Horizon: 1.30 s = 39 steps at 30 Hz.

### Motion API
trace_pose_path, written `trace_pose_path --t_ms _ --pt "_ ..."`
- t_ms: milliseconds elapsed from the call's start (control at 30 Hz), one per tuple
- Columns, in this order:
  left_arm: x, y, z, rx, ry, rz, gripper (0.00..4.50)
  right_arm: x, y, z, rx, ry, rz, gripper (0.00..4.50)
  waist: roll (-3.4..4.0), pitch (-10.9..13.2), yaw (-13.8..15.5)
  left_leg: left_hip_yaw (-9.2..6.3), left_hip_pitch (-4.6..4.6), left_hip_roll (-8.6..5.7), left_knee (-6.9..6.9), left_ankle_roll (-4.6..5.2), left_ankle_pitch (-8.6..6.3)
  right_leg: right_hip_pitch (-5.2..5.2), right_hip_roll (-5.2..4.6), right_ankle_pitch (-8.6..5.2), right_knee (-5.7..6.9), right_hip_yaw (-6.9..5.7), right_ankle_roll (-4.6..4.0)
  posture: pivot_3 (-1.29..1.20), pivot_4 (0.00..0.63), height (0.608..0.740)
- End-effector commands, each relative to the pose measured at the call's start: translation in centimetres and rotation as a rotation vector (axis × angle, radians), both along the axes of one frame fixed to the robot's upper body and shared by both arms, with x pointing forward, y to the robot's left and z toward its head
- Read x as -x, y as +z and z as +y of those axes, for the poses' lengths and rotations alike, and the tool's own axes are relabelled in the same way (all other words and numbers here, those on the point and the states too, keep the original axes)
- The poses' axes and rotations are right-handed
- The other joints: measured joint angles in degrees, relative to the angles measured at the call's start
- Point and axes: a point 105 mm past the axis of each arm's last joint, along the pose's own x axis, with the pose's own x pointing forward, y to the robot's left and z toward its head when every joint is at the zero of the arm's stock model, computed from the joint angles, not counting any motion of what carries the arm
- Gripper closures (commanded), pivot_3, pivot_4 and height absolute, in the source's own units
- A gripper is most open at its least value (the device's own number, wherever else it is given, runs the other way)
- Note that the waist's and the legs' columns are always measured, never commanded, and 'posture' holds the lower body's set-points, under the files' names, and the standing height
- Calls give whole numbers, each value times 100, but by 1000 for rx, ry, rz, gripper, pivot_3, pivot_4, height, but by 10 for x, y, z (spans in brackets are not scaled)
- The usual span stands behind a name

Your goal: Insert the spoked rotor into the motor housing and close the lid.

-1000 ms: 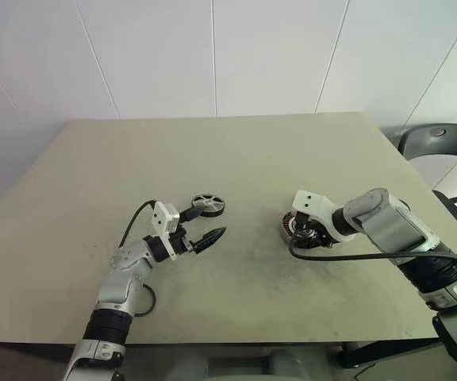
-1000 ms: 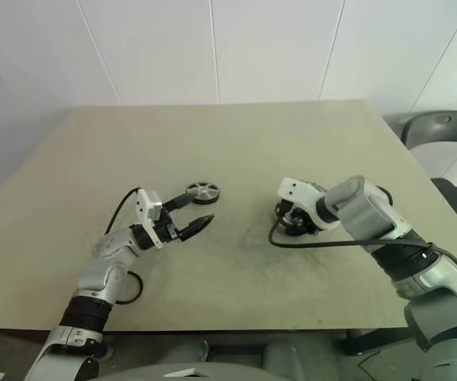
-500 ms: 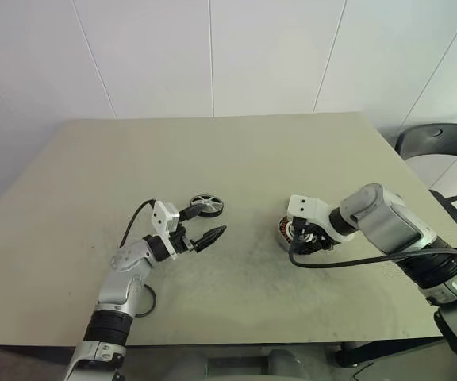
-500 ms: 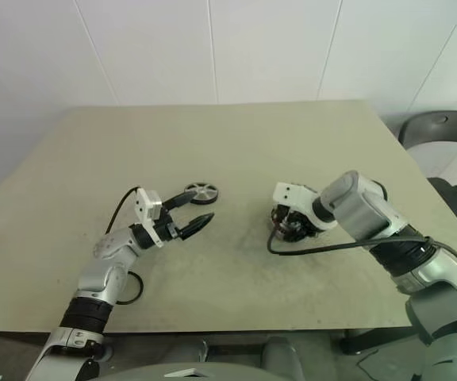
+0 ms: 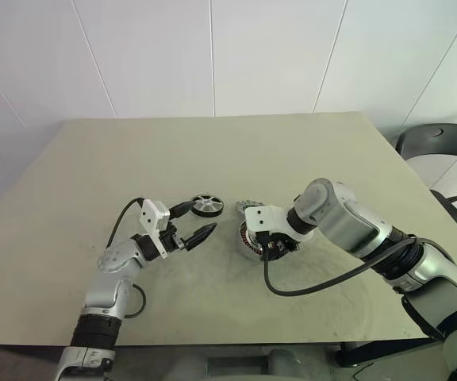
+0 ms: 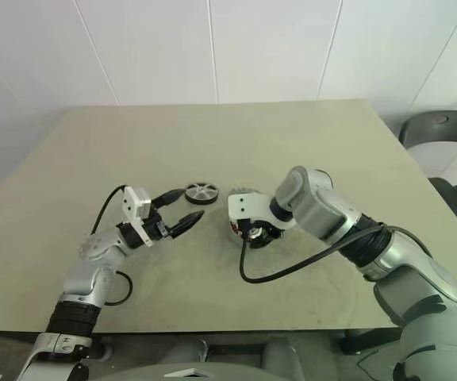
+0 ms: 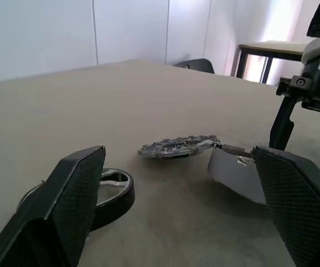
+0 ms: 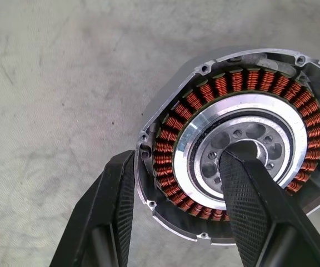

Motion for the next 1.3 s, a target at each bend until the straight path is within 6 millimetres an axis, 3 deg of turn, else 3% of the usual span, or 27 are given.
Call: trace_pose_path --t_ms 33,100,367,500,600,767,967,1100,1300 --pt "0 7 6 9 12 -46 0 -1 7 4 10 60 -42 2389 0 0 -1 0 1 0 0 0 0 0 0 1 1 0 -2 0 0 740" --pt "1 4 6 10 12 -42 0 -1 7 4 14 69 -46 2389 0 0 -2 0 3 0 0 2 -1 1 2 4 3 0 -6 0 0 740" --pt "-3 -4 6 15 2 -45 0 6 13 -1 -16 111 -36 28 1 0 1 -1 3 0 1 7 -4 1 3 9 2 0 -4 0 0 740" --pt "-3 -1 5 18 -8 -56 0 13 24 -4 -61 121 -2 28 0 0 3 -1 3 1 0 7 -4 1 3 9 2 0 -4 0 0 740" --pt "-2 7 6 25 -18 -73 0 15 43 3 -207 96 22 28 0 0 -7 -1 3 1 0 18 -10 2 3 9 2 0 -4 0 0 740" --pt "6 23 13 31 -14 -90 0 -6 77 21 -498 -8 -68 28 1 -1 -22 -1 6 9 -3 20 -11 1 9 13 4 0 -9 0 0 740" --pt "21 21 44 5 176 -46 0 -36 88 30 -721 -194 -222 28 3 -1 -15 1 11 9 -8 19 -10 1 8 14 4 1 -11 0 0 740" --pt "34 15 66 -28 301 22 0 -45 85 31 -771 -275 -237 28 5 0 -6 3 6 10 -12 10 -6 -6 8 14 5 1 -12 0 0 740" --pt "34 6 86 -73 442 88 0 -49 81 38 -808 -324 -232 28 9 1 -2 2 12 11 -11 13 -7 1 12 21 7 0 -23 0 0 740"
